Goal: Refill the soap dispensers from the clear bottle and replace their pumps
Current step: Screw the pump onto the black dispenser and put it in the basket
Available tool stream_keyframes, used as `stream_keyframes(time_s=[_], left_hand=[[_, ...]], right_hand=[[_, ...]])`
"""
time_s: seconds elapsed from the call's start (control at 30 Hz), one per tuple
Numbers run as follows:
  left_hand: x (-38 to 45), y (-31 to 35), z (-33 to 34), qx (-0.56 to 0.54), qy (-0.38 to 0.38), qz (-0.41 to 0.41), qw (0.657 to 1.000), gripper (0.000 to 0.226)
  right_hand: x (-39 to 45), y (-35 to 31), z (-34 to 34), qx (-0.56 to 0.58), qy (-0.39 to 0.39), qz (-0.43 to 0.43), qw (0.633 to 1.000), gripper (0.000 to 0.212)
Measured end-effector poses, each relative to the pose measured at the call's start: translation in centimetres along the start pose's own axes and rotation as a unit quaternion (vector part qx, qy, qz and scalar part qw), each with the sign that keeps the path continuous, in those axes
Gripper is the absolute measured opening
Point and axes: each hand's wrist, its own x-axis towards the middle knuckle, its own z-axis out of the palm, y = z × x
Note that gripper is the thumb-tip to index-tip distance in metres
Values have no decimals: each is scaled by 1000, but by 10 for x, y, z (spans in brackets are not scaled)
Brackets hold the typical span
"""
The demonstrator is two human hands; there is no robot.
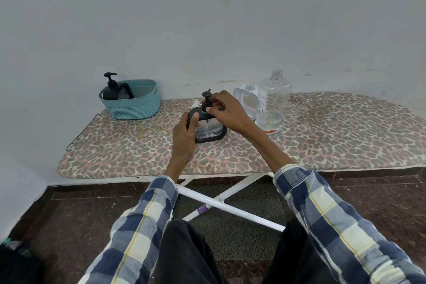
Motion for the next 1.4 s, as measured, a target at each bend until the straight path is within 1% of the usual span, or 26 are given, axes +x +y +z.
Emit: stream_keyframes(time_s=[0.13, 0.27, 0.37, 0.43, 0.57, 0.67, 0.73, 0.83, 0.93, 1.17, 1.3, 1.4], left_hand=[[1, -1, -1, 9, 0, -1, 1000, 60], [1, -1, -1, -5, -3, -7, 1000, 60], [1, 0, 0, -4, 1, -2, 1000, 58], [0, -1, -1, -6, -2, -4, 1000, 59], [1, -1, 0, -8, -4, -12, 1000, 61], [2, -2, -1, -14, -2, -18, 1000, 60], [2, -3, -1, -8, -1, -18, 1000, 58], [1, -2, -1, 3, -1, -14, 1000, 57], [0, -1, -1, 0, 0, -16, 1000, 56], [0, 0, -2, 6, -2, -15, 1000, 56], [-1, -1, -1, 12, -2, -17, 1000, 58], [1, -1, -2, -2, -4, -23, 1000, 56]], right_hand=[[-2, 0, 4, 17, 9, 2, 1000, 34], [-1, -2, 3, 53, -4, -6, 999, 29], [-1, 0, 0, 53, -6, 6, 999, 32], [-2, 1, 2, 59, 1, 13, 998, 31], [-3, 0, 5, 49, 10, 10, 999, 36], [-2, 1, 1, 70, -5, 11, 997, 35], [-3, 2, -2, 85, -11, 24, 996, 31], [-5, 5, 0, 97, 0, 28, 995, 29], [-5, 4, 5, 81, 8, 20, 996, 33], [-3, 3, 3, 72, -11, 3, 997, 20], [1, 5, 11, 14, 8, 1, 1000, 33], [1, 6, 12, 11, 2, -8, 1000, 35]])
